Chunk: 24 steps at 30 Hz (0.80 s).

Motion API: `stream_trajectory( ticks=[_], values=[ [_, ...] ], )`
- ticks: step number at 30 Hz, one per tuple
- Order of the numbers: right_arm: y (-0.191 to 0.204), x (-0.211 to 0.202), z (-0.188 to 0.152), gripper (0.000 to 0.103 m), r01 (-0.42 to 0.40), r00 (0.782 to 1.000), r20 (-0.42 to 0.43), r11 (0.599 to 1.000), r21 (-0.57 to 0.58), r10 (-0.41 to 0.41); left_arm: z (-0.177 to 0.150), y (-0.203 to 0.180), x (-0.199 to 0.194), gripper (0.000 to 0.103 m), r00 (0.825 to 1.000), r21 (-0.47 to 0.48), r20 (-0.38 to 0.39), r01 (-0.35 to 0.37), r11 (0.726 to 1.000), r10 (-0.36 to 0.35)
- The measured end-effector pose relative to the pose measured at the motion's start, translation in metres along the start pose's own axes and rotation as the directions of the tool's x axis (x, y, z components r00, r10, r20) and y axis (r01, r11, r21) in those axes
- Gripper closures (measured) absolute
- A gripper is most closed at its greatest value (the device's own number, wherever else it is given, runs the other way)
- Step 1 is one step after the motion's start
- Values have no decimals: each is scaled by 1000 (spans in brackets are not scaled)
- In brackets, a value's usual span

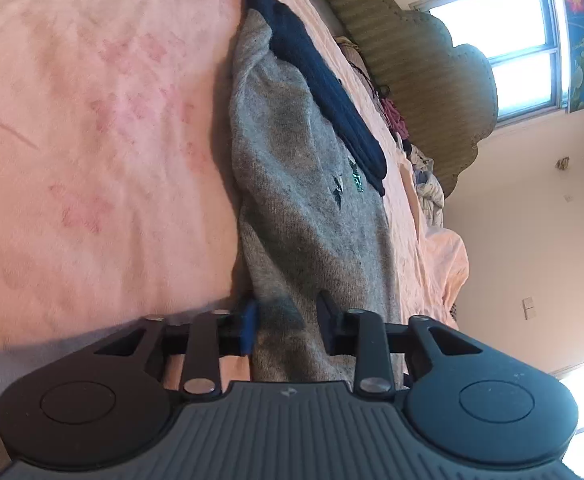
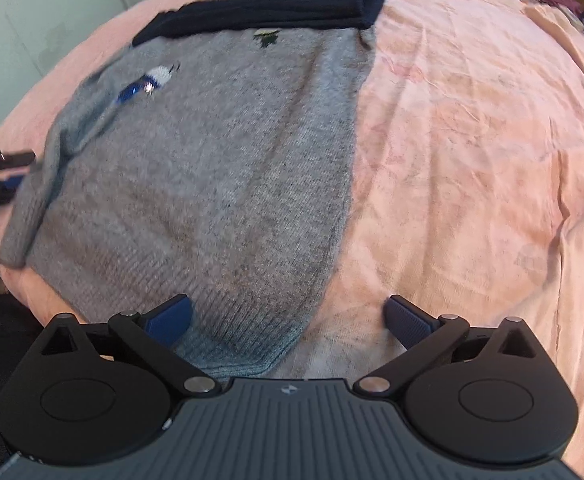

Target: Fold small clothes

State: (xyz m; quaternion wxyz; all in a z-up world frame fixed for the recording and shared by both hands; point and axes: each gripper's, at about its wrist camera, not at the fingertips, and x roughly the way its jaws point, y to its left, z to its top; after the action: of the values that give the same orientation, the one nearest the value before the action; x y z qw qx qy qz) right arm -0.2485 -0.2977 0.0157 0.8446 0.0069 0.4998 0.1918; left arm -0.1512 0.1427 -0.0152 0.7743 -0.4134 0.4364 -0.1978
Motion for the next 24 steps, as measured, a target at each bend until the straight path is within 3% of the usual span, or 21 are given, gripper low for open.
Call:
stream_trajectory(
  ticks=[3, 6, 9, 12, 14, 17, 20, 24],
  values=[
    [-18, -8, 1, 7, -76, 997, 42, 990, 117, 72, -3, -18, -8, 97, 996, 105, 52, -72, 992, 67],
    [-29, -14, -4, 24, -113, 992, 74, 978, 174, 101, -5, -41, -43, 97, 988, 247, 138, -107, 963, 75],
    [-33, -17, -9, 43, -92, 993, 83, 980, 176, 78, -5, -55, -86, 97, 976, 373, 211, -131, 919, 54],
    [-39, -18, -12, 45, -117, 991, 95, 973, 197, 100, -2, -45, -110, 97, 952, 428, 264, -258, 866, 153],
    [-46, -19, -13, 43, -185, 981, 99, 954, 237, 166, -1, -25, -111, 97, 963, 398, 205, -247, 883, 177],
    [-59, -14, -18, 30, -349, 937, 122, 876, 332, 327, -8, 7, -96, 97, 966, 295, 133, -253, 922, 222],
    [-69, -11, -21, 27, -408, 912, 149, 817, 408, 381, -14, 25, -82, 96, 977, 197, 78, -208, 958, 196],
    [-79, -1, -25, 28, -485, 867, 161, 724, 490, 472, -15, 27, -77, 71, 992, 170, 53, -121, 978, 114]
  ],
)
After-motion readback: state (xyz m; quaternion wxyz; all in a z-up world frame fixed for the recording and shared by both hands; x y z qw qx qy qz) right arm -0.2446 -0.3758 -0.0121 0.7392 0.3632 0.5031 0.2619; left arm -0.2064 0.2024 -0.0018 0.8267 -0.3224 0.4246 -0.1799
